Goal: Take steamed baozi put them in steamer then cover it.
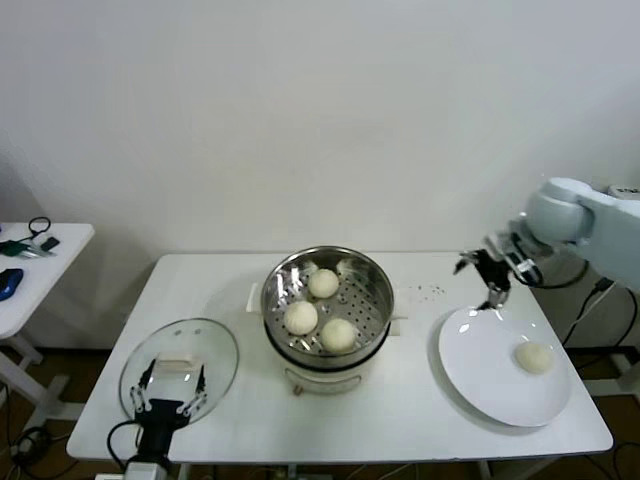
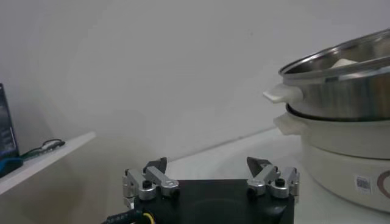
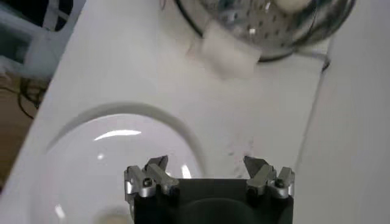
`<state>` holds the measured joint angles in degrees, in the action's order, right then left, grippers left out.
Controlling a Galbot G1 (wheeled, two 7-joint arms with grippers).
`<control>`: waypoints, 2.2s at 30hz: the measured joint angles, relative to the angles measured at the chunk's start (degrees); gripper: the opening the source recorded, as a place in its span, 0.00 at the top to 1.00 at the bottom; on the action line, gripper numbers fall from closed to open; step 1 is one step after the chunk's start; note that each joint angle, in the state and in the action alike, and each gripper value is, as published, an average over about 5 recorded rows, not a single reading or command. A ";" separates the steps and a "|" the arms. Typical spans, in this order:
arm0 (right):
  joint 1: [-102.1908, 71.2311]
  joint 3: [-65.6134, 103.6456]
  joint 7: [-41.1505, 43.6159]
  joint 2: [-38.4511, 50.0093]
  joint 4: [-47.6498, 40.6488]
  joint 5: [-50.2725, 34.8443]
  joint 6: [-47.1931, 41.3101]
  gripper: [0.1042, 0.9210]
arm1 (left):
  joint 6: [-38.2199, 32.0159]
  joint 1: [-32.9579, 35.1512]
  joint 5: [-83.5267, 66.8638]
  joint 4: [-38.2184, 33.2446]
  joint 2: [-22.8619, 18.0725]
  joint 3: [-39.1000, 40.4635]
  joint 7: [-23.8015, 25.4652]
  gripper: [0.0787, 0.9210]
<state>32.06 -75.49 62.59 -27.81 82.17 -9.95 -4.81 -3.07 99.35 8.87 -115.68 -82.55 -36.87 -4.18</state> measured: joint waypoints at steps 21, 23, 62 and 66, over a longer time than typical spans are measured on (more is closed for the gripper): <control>-31.51 26.09 2.17 2.51 -16.97 13.42 3.09 0.12 | 0.54 0.56 0.56 0.09 -0.80 -0.71 -0.02 0.12; -33.07 27.63 2.19 1.82 -18.33 14.45 3.55 0.12 | 0.54 0.68 0.68 0.08 -0.82 -0.73 -0.03 0.12; -34.94 30.87 3.56 -6.35 -28.52 18.87 7.05 0.29 | 0.44 2.17 1.40 -0.59 -1.66 -0.75 -0.21 0.12; -30.82 27.49 3.83 -6.64 -27.70 15.42 6.15 0.29 | 0.44 2.09 1.40 -0.62 -1.61 -0.49 -0.20 0.12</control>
<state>1.24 -47.99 66.42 -34.45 54.47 5.47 1.33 -2.64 101.43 10.28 -116.30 -84.16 -37.36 -4.37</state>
